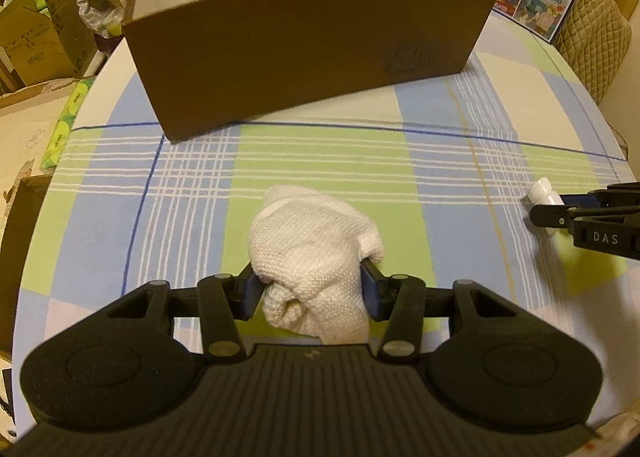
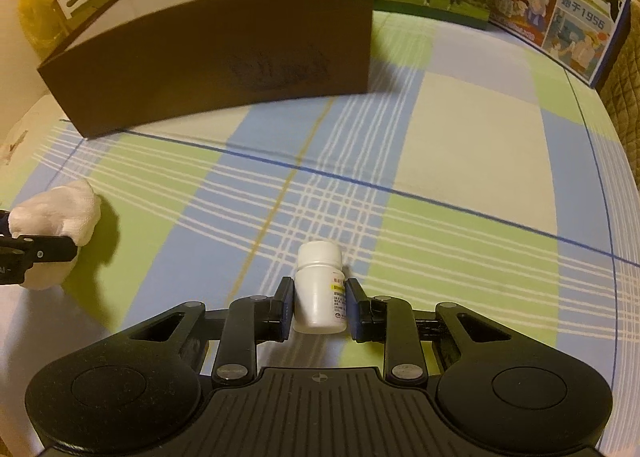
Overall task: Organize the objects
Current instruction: 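Carry the cloth and pill bottle over the brown box with both tools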
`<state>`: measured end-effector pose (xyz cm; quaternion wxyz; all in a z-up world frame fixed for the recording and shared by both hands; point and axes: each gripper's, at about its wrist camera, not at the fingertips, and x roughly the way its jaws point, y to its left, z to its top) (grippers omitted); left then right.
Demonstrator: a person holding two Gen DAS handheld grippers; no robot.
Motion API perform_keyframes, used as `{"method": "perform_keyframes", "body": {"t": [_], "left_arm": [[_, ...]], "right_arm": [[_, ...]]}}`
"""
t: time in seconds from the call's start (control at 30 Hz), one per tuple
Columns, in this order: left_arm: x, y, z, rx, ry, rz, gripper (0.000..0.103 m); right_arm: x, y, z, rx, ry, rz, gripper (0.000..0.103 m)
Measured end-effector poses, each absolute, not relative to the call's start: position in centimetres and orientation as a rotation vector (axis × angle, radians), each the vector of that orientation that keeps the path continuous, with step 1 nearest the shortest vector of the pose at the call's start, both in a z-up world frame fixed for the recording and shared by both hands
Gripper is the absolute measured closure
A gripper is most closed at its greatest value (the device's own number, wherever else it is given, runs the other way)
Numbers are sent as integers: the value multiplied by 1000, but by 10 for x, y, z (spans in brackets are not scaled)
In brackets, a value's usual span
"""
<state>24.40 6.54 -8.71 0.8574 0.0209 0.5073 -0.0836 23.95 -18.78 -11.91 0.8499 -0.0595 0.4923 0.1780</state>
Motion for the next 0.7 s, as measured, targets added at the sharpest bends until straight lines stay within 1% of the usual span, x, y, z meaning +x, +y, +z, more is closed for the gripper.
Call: {"method": "perform_keyframes", "body": {"t": [0.7], "left_arm": [[245, 74, -14, -17, 894, -177, 58]], "right_arm": [[248, -154, -56, -84, 897, 501, 79]]}}
